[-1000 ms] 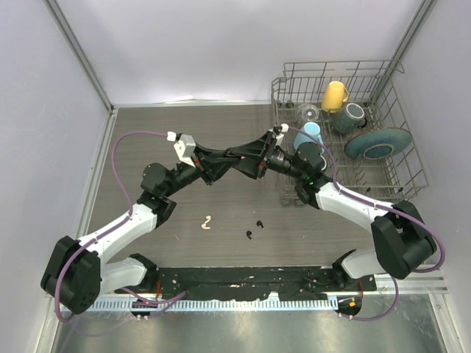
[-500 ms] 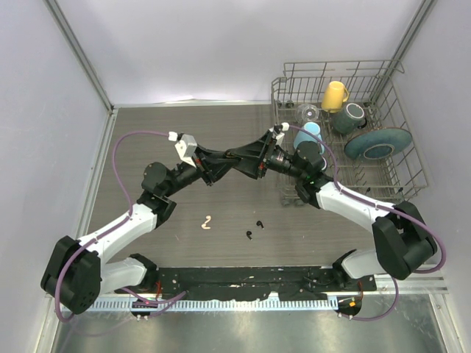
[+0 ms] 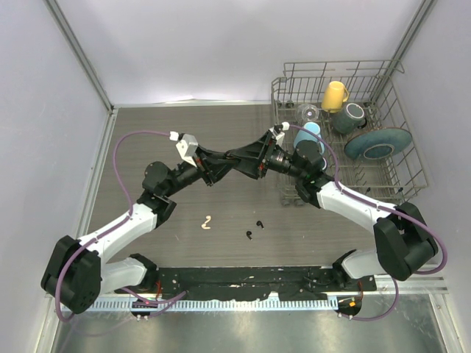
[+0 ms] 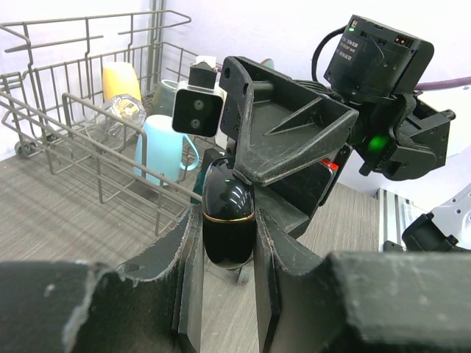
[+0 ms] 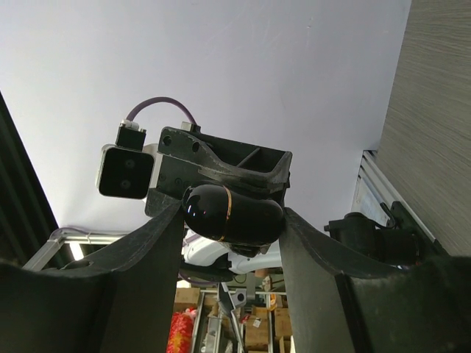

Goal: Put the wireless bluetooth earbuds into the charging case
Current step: Open the charging case.

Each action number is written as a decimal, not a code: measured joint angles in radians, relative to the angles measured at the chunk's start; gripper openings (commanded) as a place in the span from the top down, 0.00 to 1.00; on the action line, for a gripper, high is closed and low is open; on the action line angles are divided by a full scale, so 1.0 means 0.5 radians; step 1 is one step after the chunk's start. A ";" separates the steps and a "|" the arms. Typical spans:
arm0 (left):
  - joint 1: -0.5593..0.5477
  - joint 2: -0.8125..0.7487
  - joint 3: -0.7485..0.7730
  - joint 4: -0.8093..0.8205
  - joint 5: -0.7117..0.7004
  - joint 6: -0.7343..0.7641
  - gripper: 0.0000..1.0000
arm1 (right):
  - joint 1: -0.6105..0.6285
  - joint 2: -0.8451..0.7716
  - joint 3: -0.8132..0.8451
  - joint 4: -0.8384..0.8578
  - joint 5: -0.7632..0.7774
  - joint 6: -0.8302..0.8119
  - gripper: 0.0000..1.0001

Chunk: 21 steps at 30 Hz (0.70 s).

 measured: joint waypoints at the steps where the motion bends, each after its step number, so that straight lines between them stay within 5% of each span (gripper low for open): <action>1: 0.001 0.002 0.000 -0.003 0.000 -0.002 0.76 | 0.000 0.000 0.002 -0.007 0.001 -0.005 0.99; 7: 0.003 0.003 0.000 -0.011 -0.002 -0.021 1.00 | 0.000 0.000 0.003 -0.020 0.005 -0.015 0.99; 10: 0.003 0.005 0.000 -0.010 -0.007 -0.038 1.00 | 0.000 0.000 0.004 -0.022 0.005 -0.018 0.86; 11: 0.004 0.009 0.000 -0.007 -0.006 -0.045 1.00 | 0.000 0.000 0.005 -0.024 0.005 -0.019 0.70; 14: 0.007 0.038 0.000 0.018 -0.006 -0.090 1.00 | -0.004 0.000 0.005 -0.043 0.007 -0.031 0.48; 21: 0.005 0.068 -0.089 0.189 -0.001 -0.160 1.00 | -0.002 -0.005 0.008 -0.099 0.005 -0.175 0.37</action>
